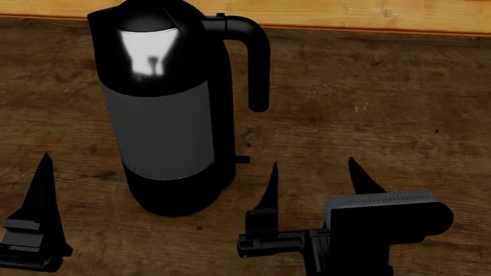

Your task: Press down the lever to turn on the electric kettle.

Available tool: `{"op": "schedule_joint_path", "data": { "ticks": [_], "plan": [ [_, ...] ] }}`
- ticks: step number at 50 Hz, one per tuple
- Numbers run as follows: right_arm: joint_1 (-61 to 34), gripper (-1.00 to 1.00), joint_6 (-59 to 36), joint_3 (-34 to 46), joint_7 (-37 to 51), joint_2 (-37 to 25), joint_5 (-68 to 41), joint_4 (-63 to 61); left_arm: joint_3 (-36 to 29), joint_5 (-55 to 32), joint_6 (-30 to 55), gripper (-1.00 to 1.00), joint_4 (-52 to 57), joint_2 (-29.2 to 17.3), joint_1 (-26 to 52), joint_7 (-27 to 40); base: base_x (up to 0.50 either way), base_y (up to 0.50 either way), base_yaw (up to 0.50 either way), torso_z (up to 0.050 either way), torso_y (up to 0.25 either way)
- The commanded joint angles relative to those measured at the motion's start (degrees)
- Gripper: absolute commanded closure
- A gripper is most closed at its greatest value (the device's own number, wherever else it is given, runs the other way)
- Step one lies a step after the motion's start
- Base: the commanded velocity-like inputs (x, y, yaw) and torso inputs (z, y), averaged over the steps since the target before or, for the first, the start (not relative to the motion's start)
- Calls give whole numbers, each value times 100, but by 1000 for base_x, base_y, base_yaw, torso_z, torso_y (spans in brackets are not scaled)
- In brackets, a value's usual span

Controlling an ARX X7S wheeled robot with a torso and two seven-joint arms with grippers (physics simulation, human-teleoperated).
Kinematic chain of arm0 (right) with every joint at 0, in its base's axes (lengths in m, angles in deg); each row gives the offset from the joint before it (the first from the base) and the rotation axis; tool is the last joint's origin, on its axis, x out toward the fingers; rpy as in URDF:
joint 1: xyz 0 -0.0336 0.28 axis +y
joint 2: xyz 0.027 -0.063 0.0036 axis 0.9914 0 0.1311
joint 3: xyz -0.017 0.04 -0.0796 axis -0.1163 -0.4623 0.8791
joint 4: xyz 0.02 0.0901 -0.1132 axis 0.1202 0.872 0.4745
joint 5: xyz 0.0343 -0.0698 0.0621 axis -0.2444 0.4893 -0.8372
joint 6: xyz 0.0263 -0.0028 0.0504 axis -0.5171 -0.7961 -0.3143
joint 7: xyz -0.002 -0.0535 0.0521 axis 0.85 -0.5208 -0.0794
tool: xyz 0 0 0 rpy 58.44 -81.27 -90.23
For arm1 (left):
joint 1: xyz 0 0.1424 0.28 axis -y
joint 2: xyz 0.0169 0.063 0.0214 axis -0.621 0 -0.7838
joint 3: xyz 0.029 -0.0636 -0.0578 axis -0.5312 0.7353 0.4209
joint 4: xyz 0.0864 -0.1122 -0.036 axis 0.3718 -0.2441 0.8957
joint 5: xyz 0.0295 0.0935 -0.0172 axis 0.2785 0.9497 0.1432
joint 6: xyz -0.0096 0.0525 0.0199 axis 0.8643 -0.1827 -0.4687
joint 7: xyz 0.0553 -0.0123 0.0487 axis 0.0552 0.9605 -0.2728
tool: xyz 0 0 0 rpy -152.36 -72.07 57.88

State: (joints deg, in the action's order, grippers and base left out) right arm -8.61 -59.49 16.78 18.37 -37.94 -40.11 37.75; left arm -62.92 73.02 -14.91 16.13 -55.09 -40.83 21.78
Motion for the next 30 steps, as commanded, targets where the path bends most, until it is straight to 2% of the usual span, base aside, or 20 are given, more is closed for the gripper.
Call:
{"op": "schedule_joint_path", "data": {
  "ticks": [1, 21, 22, 30],
  "plan": [
    [-133, -100, -171, -22, 98, -27, -66, -49, 78, -88, -170, -100, 0, -31, -171, 41, 0, 0, 0, 0, 0],
    [-2198, -100, -1248, 112, 165, -69, -9, 1880, 96, -260, -48, -100, 139, -144, -141, 166, 0, 0, 0, 0, 0],
    [-2292, 100, -1303, 132, 167, -78, 2, 1969, 103, -273, -43, -100, 140, -148, -137, 171, 0, 0, 0, 0, 0],
    [-2970, 100, -1630, 771, -30, -284, 284, 2844, 93, -324, -41, -100, 122, -170, -93, 209, 0, 0, 0, 0, 0]
  ]
}}
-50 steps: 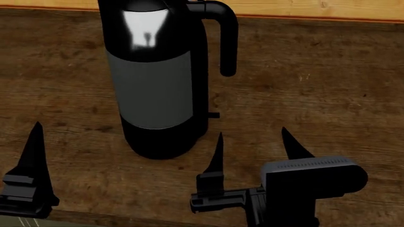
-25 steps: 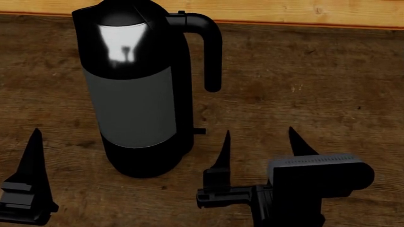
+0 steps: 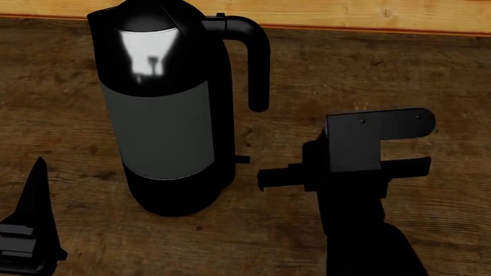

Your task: Press down the lever to turn on the electric kettle.

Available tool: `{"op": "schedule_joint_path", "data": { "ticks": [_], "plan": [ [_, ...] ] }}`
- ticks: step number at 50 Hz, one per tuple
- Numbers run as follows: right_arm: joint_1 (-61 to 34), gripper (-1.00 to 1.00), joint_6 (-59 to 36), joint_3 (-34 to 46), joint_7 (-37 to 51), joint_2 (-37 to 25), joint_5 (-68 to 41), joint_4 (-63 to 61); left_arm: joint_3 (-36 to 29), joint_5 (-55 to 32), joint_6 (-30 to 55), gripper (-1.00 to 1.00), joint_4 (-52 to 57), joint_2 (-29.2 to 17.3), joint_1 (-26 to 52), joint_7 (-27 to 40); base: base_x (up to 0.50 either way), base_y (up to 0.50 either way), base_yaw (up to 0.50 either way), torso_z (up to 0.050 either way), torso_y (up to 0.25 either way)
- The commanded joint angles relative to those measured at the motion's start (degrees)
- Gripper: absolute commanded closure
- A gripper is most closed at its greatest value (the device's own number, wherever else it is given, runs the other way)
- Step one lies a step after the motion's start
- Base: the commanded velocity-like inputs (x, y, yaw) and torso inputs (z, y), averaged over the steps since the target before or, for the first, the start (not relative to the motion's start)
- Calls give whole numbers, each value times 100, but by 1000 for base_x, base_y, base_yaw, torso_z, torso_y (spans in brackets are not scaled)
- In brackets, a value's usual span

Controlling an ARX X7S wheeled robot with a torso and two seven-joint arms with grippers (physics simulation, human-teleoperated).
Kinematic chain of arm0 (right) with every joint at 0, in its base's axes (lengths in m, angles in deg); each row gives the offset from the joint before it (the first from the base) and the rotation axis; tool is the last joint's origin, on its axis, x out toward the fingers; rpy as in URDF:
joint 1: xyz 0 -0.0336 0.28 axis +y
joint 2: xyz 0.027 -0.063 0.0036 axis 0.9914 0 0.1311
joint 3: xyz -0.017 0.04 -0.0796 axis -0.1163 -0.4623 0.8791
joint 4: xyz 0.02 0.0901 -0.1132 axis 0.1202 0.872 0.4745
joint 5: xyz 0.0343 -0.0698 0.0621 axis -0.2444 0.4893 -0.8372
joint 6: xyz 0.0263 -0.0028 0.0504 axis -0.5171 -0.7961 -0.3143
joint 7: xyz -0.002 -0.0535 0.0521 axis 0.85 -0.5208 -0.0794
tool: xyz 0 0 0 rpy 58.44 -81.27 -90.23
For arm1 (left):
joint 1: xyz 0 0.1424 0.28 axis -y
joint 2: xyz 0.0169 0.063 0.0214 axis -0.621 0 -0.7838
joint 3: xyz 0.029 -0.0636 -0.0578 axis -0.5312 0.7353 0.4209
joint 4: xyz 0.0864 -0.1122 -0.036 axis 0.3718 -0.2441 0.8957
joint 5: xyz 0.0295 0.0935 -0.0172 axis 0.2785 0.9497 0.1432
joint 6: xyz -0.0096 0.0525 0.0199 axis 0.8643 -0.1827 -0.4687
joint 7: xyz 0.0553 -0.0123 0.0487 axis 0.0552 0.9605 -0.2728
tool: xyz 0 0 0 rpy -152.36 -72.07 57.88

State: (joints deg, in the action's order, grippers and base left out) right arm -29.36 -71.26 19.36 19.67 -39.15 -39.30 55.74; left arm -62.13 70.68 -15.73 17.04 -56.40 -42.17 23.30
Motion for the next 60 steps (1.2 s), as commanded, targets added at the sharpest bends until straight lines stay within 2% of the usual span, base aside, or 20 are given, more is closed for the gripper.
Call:
{"op": "schedule_joint_path", "data": {
  "ticks": [1, 8, 25, 37, 55, 60],
  "plan": [
    [-907, 100, -431, 611, -179, -189, 248, 1052, -1, -84, 30, -100, 28, -46, 38, 66, 0, 0, 0, 0, 0],
    [-1094, 100, -565, 1010, -636, -180, 102, 1256, 39, -148, -14, -100, 19, -54, 36, 96, 0, 0, 0, 0, 0],
    [-1407, 100, -348, 1525, -768, 130, 203, 1974, 135, -301, -91, -100, 31, -109, -42, 160, 0, 0, 0, 0, 0],
    [-1194, 100, 194, 1523, -991, 191, 51, 2451, 155, -408, -2, -100, 110, -172, -5, 255, 0, 0, 0, 0, 0],
    [-991, 100, 494, 999, -1495, 119, -626, 2477, 82, -476, -61, -100, 55, -235, 16, 358, 0, 0, 0, 0, 0],
    [-875, 100, 593, 1158, -1622, 82, -599, 2506, 97, -513, -100, -100, 59, -241, -21, 376, 0, 0, 0, 0, 0]
  ]
}}
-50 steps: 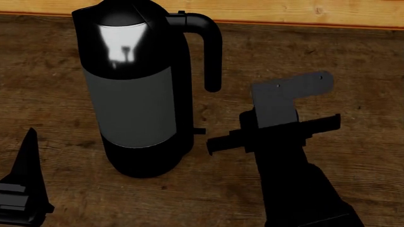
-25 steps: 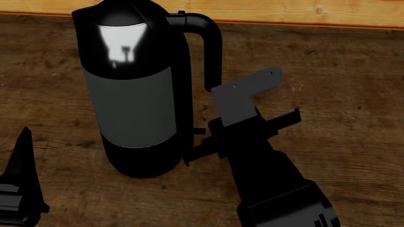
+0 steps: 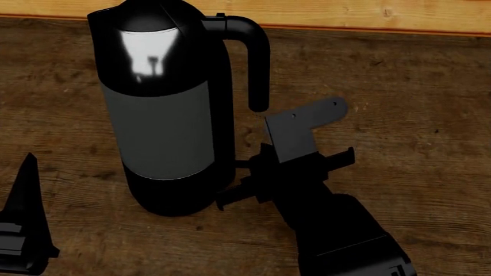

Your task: Press down the lever to turn on the electric kettle.

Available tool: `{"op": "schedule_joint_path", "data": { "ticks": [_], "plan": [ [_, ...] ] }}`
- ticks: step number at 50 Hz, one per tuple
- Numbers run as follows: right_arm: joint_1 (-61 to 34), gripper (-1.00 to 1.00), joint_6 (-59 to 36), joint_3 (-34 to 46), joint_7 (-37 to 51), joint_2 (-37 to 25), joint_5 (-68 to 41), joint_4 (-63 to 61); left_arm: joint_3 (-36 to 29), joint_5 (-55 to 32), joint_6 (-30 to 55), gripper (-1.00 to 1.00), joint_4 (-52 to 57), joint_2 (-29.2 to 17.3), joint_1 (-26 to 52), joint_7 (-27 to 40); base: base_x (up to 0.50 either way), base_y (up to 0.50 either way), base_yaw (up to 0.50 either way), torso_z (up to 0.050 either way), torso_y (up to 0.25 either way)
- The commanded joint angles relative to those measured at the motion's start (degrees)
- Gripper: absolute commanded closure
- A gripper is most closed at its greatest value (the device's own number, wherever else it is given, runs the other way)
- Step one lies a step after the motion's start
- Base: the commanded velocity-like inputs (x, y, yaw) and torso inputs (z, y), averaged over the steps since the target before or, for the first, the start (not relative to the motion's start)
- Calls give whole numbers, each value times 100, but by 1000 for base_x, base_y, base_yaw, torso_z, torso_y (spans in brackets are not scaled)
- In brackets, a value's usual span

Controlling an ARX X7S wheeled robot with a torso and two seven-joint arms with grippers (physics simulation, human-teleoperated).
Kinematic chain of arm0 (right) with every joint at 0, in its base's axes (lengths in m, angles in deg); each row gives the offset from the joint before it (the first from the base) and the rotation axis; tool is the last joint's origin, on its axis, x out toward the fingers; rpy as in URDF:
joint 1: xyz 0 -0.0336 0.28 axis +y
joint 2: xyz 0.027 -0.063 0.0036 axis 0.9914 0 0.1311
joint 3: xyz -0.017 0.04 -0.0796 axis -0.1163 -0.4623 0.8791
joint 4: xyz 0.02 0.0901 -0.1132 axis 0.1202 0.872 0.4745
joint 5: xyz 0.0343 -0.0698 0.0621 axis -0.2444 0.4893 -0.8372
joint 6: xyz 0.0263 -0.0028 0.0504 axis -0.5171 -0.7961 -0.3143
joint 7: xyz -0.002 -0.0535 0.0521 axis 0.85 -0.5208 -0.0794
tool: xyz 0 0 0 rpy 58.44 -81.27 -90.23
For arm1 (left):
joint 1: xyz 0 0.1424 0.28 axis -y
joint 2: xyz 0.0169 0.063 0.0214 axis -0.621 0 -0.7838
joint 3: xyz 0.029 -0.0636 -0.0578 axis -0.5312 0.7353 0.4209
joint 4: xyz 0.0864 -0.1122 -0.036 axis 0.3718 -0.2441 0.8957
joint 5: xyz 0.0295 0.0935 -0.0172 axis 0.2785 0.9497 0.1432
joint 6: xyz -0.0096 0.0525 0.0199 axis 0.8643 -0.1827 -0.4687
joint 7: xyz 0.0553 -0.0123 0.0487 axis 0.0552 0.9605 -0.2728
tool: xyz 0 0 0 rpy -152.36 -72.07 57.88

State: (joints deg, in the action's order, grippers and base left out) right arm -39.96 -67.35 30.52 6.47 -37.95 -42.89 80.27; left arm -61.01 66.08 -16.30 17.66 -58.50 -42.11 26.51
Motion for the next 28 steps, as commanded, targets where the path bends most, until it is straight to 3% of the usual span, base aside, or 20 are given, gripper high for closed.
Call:
{"op": "schedule_joint_path", "data": {
  "ticks": [1, 14, 28],
  "plan": [
    [211, 100, 203, 152, -327, -56, -182, 64, 2, -74, -33, -100, 4, -35, -24, 58, 0, 0, 0, 0, 0],
    [395, 100, 118, 1607, -459, -209, 662, 304, 77, -209, -35, -100, 47, -87, -27, 121, -3, 0, 0, 0, 0],
    [675, 100, 936, 1873, -623, -7, 729, 1317, 86, -294, -85, -100, 62, -139, -74, 193, -1, 1, 2, -2, 0]
  ]
}}
